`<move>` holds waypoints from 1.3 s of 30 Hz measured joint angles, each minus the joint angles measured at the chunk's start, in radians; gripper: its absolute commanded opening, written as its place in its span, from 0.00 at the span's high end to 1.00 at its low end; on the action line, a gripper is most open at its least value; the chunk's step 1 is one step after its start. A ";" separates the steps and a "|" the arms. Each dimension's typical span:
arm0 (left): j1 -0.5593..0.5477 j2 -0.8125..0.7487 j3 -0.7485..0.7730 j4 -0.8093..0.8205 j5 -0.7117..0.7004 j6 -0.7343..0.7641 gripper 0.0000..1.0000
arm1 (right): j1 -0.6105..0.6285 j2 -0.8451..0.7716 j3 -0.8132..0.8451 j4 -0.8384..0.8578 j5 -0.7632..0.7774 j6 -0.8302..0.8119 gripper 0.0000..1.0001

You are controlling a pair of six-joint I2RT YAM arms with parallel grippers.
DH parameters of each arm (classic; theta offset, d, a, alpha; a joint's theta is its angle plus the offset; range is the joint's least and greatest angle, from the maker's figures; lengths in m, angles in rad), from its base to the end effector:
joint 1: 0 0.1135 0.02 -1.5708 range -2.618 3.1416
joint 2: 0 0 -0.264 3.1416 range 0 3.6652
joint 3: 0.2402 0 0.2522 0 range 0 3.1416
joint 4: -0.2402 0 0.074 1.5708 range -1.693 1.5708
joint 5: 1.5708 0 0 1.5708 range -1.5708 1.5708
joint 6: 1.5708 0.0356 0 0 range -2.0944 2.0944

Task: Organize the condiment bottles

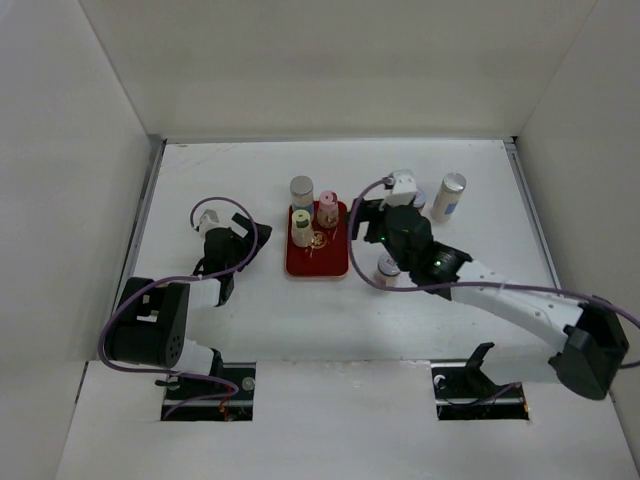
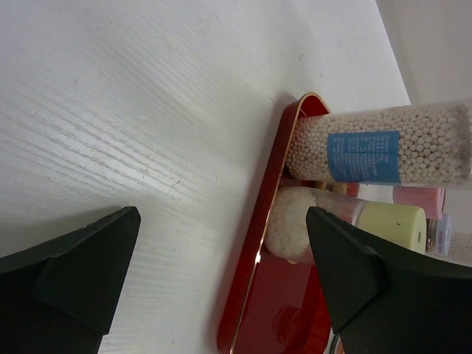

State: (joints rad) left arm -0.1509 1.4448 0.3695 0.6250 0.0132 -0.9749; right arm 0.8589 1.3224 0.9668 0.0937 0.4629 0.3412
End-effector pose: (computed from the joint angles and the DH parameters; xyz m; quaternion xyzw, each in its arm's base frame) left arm 0.2518 -0.0388 0.1407 -0.3360 0.7776 -0.2883 0.4464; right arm 0.2132 0.2227 0.3130 -0.0627 0.7822 0.1844 0.5918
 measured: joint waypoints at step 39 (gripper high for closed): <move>0.000 0.010 0.000 0.013 0.000 -0.003 0.00 | -0.036 0.131 -0.019 -0.222 0.037 0.068 0.46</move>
State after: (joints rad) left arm -0.1509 1.4551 0.3695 0.6384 0.0128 -0.9775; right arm 0.8227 1.4536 0.9478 -0.1287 0.5003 0.4091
